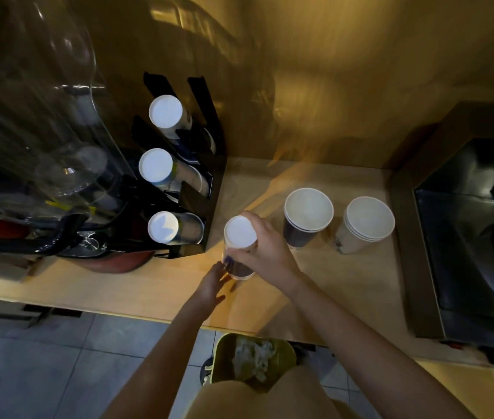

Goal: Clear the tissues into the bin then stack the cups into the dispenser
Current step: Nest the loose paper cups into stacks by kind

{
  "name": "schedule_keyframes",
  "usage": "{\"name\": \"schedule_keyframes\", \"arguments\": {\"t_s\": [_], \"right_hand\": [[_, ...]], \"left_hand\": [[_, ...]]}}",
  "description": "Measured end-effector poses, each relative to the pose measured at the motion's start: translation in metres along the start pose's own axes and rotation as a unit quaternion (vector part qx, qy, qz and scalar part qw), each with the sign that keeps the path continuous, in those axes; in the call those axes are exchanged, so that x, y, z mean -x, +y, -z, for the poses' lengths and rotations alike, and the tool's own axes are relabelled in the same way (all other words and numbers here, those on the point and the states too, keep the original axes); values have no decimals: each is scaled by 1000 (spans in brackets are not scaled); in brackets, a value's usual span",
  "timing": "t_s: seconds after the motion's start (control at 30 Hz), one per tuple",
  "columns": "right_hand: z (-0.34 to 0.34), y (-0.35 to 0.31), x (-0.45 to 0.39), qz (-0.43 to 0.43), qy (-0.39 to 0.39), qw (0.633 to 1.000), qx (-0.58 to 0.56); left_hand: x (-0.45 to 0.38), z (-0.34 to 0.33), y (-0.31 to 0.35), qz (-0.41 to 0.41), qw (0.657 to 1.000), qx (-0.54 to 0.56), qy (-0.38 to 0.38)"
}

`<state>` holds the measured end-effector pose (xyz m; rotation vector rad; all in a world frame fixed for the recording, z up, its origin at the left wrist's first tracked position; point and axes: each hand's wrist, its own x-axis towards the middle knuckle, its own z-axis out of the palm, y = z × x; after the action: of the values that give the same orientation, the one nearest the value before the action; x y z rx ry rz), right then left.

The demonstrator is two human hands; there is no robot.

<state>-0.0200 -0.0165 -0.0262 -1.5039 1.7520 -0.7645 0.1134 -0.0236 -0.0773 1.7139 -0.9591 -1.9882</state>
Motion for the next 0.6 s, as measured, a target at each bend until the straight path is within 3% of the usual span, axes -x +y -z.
{"name": "schedule_keyframes", "arguments": {"t_s": [0.2,0.33,0.47,0.6], "right_hand": [[19,-12,24,-8,138,971,-198],[48,-15,28,-22,214,923,-319],[74,-11,28,-81,236,874,-417],[91,-8,32,-81,246,866,-427]], "left_hand": [[4,10,4,-88,989,110,32],[16,9,35,-156,970,180,-37],[33,0,65,-196,959,192,-70],[47,-9,82,-204,964,161,-60]]}}
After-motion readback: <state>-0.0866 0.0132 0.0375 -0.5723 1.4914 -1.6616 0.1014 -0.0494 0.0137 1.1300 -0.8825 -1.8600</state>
